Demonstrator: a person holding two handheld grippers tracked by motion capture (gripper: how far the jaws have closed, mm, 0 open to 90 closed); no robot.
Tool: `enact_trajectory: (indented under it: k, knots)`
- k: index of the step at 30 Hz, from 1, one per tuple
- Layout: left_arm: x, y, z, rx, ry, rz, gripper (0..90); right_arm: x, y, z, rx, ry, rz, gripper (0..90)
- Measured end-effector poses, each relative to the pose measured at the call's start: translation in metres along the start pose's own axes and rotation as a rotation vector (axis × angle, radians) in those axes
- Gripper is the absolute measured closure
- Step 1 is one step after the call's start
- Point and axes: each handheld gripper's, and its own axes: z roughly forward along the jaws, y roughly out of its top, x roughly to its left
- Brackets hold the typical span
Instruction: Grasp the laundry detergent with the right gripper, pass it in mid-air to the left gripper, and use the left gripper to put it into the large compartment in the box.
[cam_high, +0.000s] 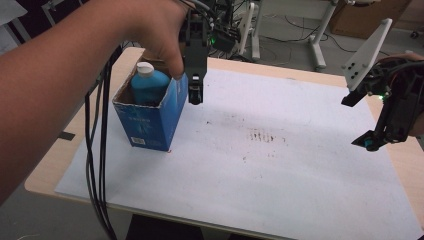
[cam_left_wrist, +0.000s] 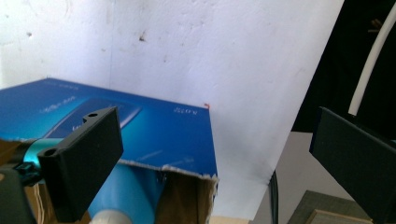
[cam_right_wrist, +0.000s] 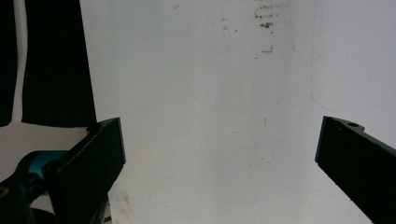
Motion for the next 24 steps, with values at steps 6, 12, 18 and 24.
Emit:
enact_trajectory:
  k: [6,12,18,24]
  knots:
    - [-0.004,0.016,0.005,0.0,-0.015,0.04,1.6,-0.001,0.002,-0.013,0.015,-0.004,-0.005,0.6]
    - [-0.004,0.025,0.008,-0.004,-0.017,0.058,1.6,0.0,0.004,-0.019,0.023,-0.004,-0.016,0.6]
    - [-0.005,0.03,0.01,-0.008,-0.013,0.07,1.6,-0.001,0.005,-0.02,0.032,-0.005,-0.022,0.6]
    - [-0.003,0.035,0.013,-0.006,-0.02,0.08,1.6,-0.004,0.003,-0.023,0.025,-0.004,-0.02,0.6]
